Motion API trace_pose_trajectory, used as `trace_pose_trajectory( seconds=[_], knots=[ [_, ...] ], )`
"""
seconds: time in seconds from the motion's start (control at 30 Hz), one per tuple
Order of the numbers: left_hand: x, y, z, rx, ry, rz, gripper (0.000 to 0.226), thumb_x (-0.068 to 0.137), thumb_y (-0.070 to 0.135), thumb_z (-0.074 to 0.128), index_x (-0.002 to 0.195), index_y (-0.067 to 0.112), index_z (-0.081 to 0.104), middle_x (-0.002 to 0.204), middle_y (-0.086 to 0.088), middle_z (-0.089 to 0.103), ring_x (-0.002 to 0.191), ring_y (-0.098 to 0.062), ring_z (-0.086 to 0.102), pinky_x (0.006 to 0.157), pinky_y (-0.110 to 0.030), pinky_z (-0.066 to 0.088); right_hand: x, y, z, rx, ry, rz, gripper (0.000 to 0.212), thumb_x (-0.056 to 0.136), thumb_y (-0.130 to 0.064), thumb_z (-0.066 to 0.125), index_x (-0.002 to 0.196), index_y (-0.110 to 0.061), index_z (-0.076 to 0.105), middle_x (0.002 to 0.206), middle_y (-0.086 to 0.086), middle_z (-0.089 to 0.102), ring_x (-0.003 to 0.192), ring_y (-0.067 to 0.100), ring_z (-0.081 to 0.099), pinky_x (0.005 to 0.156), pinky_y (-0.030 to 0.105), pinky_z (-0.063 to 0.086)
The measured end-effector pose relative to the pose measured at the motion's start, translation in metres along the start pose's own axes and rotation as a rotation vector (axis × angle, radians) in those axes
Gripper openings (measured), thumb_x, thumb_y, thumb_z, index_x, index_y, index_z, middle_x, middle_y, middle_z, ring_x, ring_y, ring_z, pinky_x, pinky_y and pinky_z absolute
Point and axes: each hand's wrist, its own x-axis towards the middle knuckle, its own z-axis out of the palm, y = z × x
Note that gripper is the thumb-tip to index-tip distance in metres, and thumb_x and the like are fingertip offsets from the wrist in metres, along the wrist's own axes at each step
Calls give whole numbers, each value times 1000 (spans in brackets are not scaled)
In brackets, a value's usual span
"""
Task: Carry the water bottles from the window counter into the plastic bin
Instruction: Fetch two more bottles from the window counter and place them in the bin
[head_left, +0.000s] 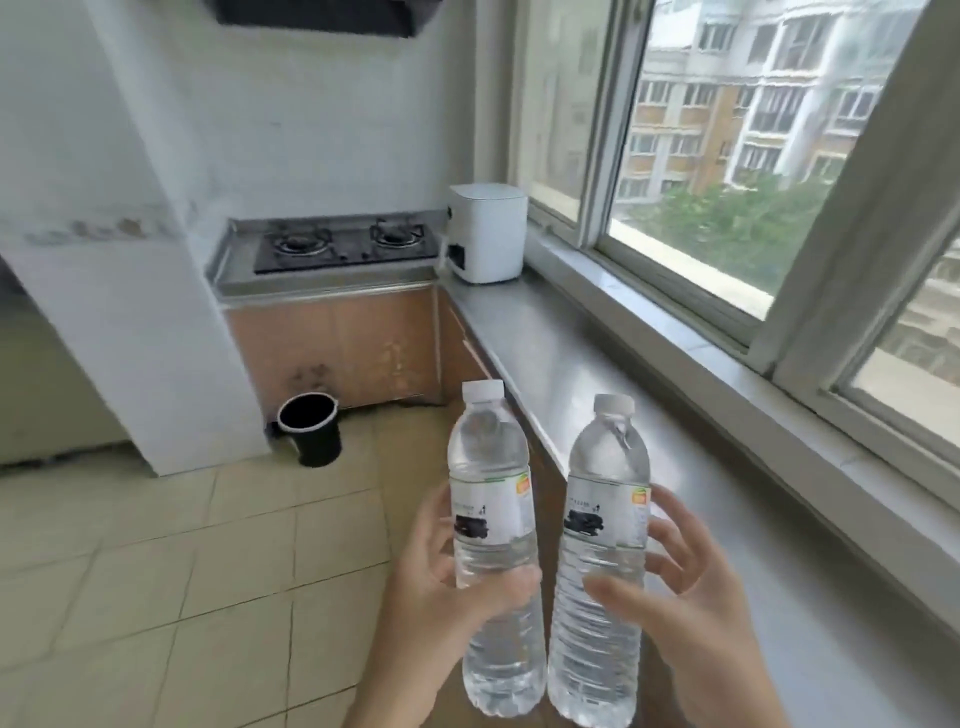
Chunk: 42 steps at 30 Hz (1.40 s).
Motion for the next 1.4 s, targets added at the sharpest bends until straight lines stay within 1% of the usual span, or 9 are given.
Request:
trace_pose_trajectory(
  seconds=[0.17,0.33,0.43,0.57,0.73,0.8,0.9,1.13,1.4],
  knots=[
    [40,5,-61,57,281,45,76,43,33,93,104,64,60,109,17,74,96,-4,72,77,-25,56,74,4,88,-19,-300,-30,89,32,-24,92,110,-51,60,101,-7,74,83,20,71,71,40,58],
    [75,13,-119,74,535,43,86,40,33,96,113,60,59,112,13,74,103,-9,71,95,-43,54,135,4,178,-35,-566,-72,88,43,-8,94,103,-61,59,97,-15,74,79,10,70,66,28,54],
    [88,19,-154,56,685,58,83,39,35,94,111,58,60,110,12,75,100,-13,72,90,-42,56,155,-1,227,-59,-687,-77,83,43,-12,88,104,-60,59,98,-16,73,79,7,69,69,32,53],
    [88,25,-207,16,849,81,79,43,30,93,112,54,63,105,9,76,91,-12,75,66,-19,57,169,-1,295,-83,-845,-98,81,42,-18,84,110,-55,60,99,-16,73,80,3,68,69,27,51],
    [87,29,-281,-14,1014,52,86,44,28,92,123,44,59,108,7,76,94,-14,74,73,-25,56,173,7,391,-62,-1010,-106,80,43,-13,85,108,-54,62,99,-14,73,81,5,69,61,23,54],
    [91,28,-317,-18,1049,28,87,45,27,91,125,40,59,109,4,76,96,-18,74,80,-34,56,174,12,433,-53,-1035,-96,80,42,-13,86,107,-53,62,100,-13,73,80,6,69,58,22,55],
    [103,28,-376,-24,1083,6,88,44,27,90,126,38,60,107,0,76,96,-21,74,89,-45,57,175,14,500,-54,-1055,-105,82,39,-18,87,108,-54,60,101,-13,73,79,6,69,67,27,53],
    [138,51,-509,0,1090,11,82,44,30,91,119,46,61,105,7,76,94,-14,74,81,-33,54,176,8,649,-38,-1074,-93,82,40,-22,86,111,-52,59,104,-13,71,84,8,68,72,35,55],
    [192,62,-629,31,1151,-31,78,45,32,92,113,53,61,106,9,75,94,-16,74,92,-47,56,206,12,788,-19,-1090,-69,87,39,-19,88,115,-50,58,107,-12,71,88,20,68,78,52,57]
  ],
)
